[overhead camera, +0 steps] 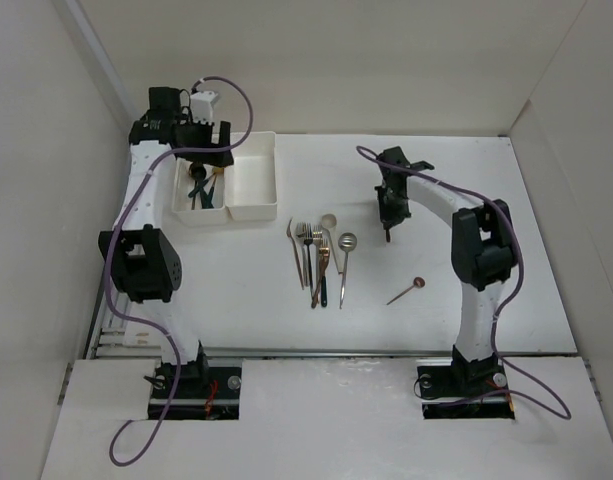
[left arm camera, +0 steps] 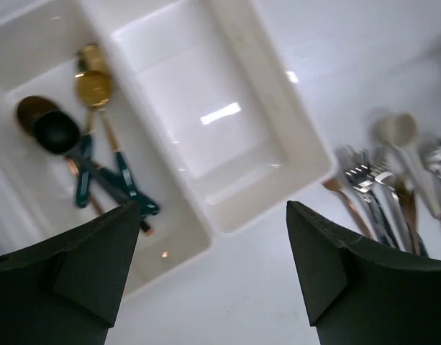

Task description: Sort the eating utensils into containers

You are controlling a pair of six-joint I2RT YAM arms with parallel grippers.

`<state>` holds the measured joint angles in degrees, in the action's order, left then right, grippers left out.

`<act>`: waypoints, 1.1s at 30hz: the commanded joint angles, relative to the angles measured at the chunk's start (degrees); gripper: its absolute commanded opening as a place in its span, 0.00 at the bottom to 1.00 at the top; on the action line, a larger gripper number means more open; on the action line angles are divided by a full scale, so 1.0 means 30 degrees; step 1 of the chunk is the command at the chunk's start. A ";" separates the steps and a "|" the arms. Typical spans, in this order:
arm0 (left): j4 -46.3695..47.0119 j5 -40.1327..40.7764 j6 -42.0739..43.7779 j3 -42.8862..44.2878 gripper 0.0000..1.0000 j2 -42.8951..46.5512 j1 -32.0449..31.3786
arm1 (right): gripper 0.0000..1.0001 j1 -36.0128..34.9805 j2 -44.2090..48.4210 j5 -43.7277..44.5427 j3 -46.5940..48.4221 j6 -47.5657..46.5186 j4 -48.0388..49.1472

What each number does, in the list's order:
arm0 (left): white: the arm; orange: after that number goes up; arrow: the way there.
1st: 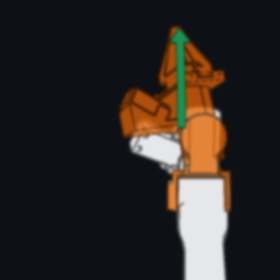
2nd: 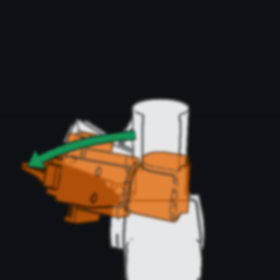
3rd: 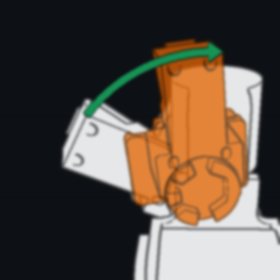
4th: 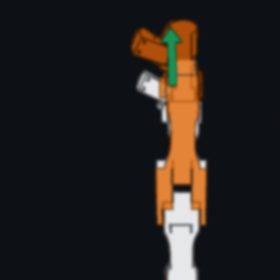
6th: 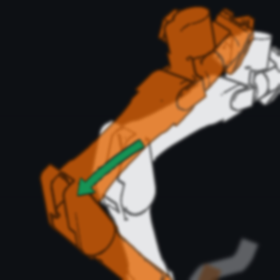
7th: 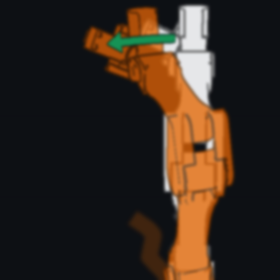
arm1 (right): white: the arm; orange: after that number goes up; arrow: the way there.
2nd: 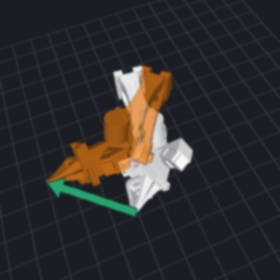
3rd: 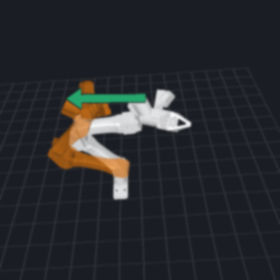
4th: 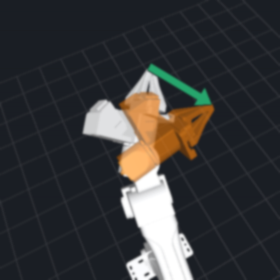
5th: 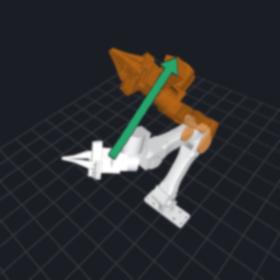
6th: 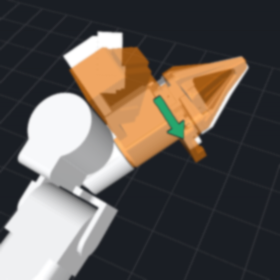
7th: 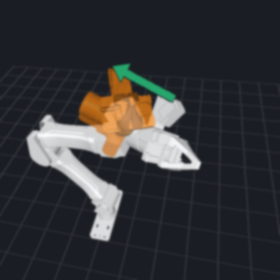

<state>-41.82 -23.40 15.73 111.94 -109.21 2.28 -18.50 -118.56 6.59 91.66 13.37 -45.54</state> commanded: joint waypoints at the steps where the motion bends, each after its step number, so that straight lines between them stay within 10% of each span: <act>1: -0.1498 -0.4850 0.1435 -0.1068 0.80 0.1478 -0.0905 | 0.00 -0.0512 0.3712 -0.1544 0.0998 0.1252 0.2630; 8: -0.1498 -0.8954 0.2024 -0.2243 0.85 0.3881 -0.4391 | 0.00 -0.2232 0.9547 -0.7526 -0.1399 0.7762 1.2438; 23: -0.0146 -1.6660 0.2283 -0.1309 0.83 0.5700 -0.4394 | 0.00 -0.6196 1.1598 -0.8759 -0.2720 0.3134 1.2631; 33: 0.4883 -1.4642 -0.2863 -0.3913 0.84 0.5700 -0.5507 | 0.00 -0.6751 1.1603 -0.8964 -0.2545 0.3133 1.2631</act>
<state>-34.89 -67.94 14.39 102.61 -93.65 -13.63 -37.43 -84.93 -19.51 82.46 23.77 -10.28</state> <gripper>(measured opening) 0.839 0.048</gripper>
